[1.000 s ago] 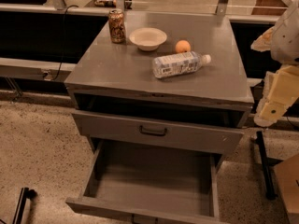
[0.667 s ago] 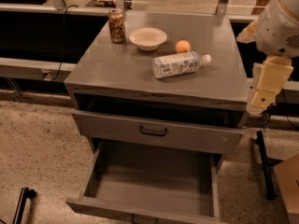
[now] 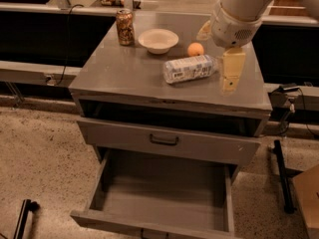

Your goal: Place blue plastic bottle into middle drawer

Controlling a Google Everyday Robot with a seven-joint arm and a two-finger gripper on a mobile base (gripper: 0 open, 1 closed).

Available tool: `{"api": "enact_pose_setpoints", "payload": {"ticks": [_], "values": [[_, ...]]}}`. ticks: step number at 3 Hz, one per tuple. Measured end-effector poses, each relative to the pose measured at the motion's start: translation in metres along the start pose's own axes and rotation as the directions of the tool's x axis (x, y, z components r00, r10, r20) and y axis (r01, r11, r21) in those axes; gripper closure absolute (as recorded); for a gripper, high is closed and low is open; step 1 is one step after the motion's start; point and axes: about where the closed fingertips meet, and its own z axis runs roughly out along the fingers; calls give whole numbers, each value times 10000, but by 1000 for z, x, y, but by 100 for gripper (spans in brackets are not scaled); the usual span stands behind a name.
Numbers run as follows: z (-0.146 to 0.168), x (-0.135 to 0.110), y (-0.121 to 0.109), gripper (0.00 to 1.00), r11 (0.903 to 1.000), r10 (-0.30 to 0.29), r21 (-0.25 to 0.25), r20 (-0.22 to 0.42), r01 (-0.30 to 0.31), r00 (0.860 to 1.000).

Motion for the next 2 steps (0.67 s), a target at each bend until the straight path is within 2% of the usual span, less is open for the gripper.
{"api": "enact_pose_setpoints", "payload": {"ticks": [1, 2], "values": [[35, -26, -37, 0, 9938, -1083, -241, 196, 1088, 9939], [73, -31, -67, 0, 9867, -1492, -640, 118, 1497, 9887]]}}
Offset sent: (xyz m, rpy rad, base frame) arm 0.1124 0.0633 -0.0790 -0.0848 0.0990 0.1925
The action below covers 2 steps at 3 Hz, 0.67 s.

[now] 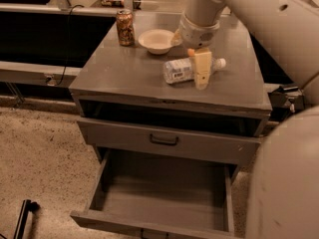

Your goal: Place blue plastic bottle into middle drawer

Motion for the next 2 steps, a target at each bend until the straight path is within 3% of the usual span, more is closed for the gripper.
{"api": "enact_pose_setpoints", "payload": {"ticks": [1, 2], "values": [[27, 8, -14, 0, 9991, -79, -421, -70, 76, 9999], [52, 11, -22, 17, 9966, -149, -810, -84, 142, 9999]]}}
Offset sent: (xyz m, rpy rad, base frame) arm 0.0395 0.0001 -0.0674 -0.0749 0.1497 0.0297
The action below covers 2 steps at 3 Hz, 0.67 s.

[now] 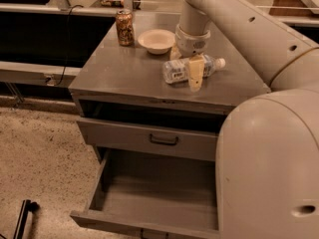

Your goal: Place blue plastic bottle into middle drawer

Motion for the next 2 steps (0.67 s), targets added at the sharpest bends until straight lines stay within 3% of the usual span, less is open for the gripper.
{"api": "enact_pose_setpoints", "payload": {"ticks": [1, 2], "values": [[10, 1, -4, 40, 9999, 68, -153, -27, -68, 10000], [-9, -10, 2, 63, 9982, 595, -122, 572, -589, 9966]]}}
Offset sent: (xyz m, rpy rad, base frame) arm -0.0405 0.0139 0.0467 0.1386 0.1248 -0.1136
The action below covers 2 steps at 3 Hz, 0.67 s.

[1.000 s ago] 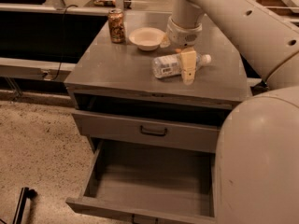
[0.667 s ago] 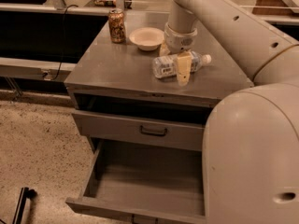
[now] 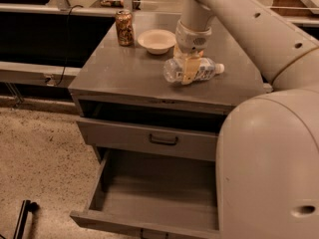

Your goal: Place blue plastic bottle into middle drawer

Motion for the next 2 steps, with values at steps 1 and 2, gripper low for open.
{"api": "enact_pose_setpoints", "payload": {"ticks": [1, 2], "values": [[-31, -2, 28, 88, 9860, 1663, 28, 788, -1670, 9829], [-61, -22, 73, 100, 9457, 3222, -243, 2040, -3242, 9244]]}}
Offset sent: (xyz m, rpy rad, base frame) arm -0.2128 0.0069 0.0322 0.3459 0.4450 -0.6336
